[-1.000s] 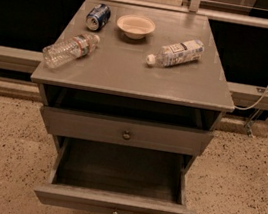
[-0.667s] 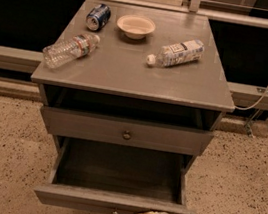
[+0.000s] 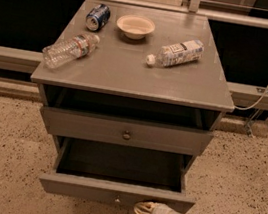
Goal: Close middle drawer
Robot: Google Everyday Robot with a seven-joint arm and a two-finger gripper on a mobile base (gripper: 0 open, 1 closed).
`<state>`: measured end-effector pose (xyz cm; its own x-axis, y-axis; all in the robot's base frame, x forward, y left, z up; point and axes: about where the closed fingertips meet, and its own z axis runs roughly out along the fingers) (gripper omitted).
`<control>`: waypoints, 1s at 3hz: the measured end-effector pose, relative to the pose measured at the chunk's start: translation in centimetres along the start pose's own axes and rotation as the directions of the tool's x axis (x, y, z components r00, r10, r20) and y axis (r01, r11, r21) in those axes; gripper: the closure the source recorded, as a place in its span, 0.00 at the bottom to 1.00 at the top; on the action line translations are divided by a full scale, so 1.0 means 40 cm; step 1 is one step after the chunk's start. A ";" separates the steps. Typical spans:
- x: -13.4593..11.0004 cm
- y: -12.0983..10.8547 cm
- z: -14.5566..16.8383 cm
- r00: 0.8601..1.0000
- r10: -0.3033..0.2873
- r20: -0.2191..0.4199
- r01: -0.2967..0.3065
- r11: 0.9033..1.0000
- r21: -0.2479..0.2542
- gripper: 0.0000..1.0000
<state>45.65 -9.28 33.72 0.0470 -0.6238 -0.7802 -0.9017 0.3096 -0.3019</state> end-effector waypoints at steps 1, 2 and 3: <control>-0.004 -0.060 0.067 1.000 -0.011 0.022 0.010 1.000 0.017 1.00; -0.010 -0.096 0.120 0.999 -0.019 0.030 0.019 1.000 0.014 1.00; -0.018 -0.142 0.194 0.999 -0.029 0.046 0.029 1.000 -0.001 1.00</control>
Offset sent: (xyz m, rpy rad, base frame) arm 0.0818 0.0358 -0.0179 0.0206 -0.0412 0.0150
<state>54.08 -5.02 31.73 0.0927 -0.5988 -0.7955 -0.9003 0.2908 -0.3238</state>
